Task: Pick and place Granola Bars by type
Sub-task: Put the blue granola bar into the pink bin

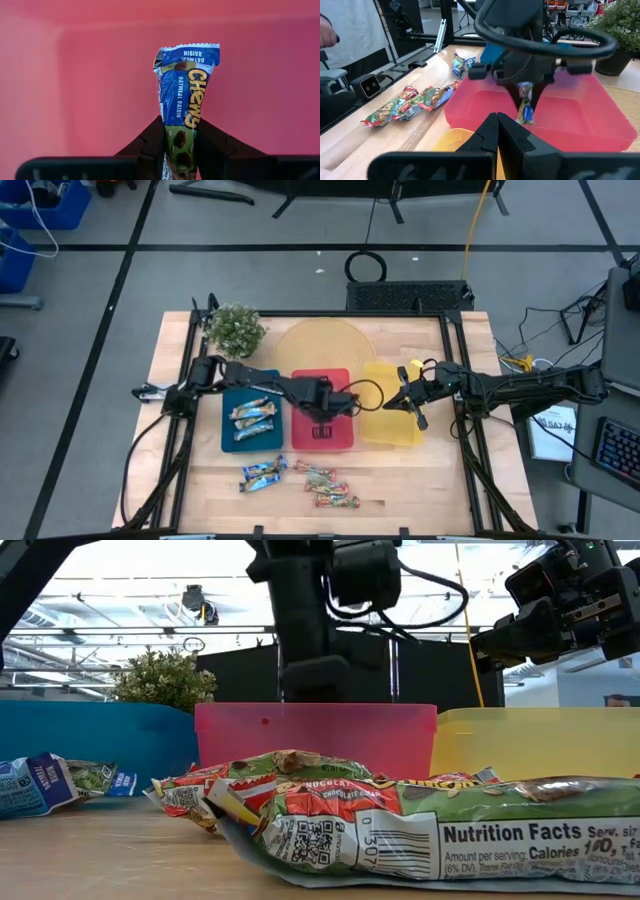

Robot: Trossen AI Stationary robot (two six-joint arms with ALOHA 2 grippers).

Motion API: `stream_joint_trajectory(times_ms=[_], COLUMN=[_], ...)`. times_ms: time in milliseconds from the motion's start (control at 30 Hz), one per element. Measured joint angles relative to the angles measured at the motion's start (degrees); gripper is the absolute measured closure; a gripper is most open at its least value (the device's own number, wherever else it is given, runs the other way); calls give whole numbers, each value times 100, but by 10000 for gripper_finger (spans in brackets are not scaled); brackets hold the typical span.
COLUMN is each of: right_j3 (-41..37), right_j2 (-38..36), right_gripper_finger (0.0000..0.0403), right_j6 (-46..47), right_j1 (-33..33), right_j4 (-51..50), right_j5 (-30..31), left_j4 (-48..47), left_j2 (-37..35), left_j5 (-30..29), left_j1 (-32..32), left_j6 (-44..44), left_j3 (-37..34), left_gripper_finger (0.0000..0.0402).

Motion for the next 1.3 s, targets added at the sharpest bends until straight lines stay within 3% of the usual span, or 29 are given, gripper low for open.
stream_joint_trajectory(times_ms=[167, 467, 600, 733, 867, 1067, 1233, 1300], right_j3=[0, 0, 0, 0, 0, 0, 0, 0], right_j2=[0, 0, 0, 0, 0, 0, 0, 0], right_gripper_finger=[403, 403, 403, 403, 403, 403, 403, 403], right_j6=[1, -30, -12, -2, -21, -33, -33, -33], right_j1=[2, 1, 2, 2, 0, 1, 1, 2], right_j4=[0, 0, -1, -2, 0, -15, -17, -31], right_j5=[-2, -2, -4, -7, -7, -7, -8, -9], left_j4=[623, 664, 658, 492, -357, -2130, -3986, -4050], left_j2=[0, -2, -2, -2, -2, -3, -24, -56], left_j5=[97, 53, 123, -365, -712, -858, -1079, -911], left_j1=[30, 22, -21, -142, -314, -876, -1519, -1782], left_j6=[-24, -593, -365, -131, 31, -612, -2136, -2813], left_j3=[-330, -454, -454, -310, 430, 2139, 3353, 3398], left_gripper_finger=[312, 305, 267, 207, 155, 113, 119, 129])
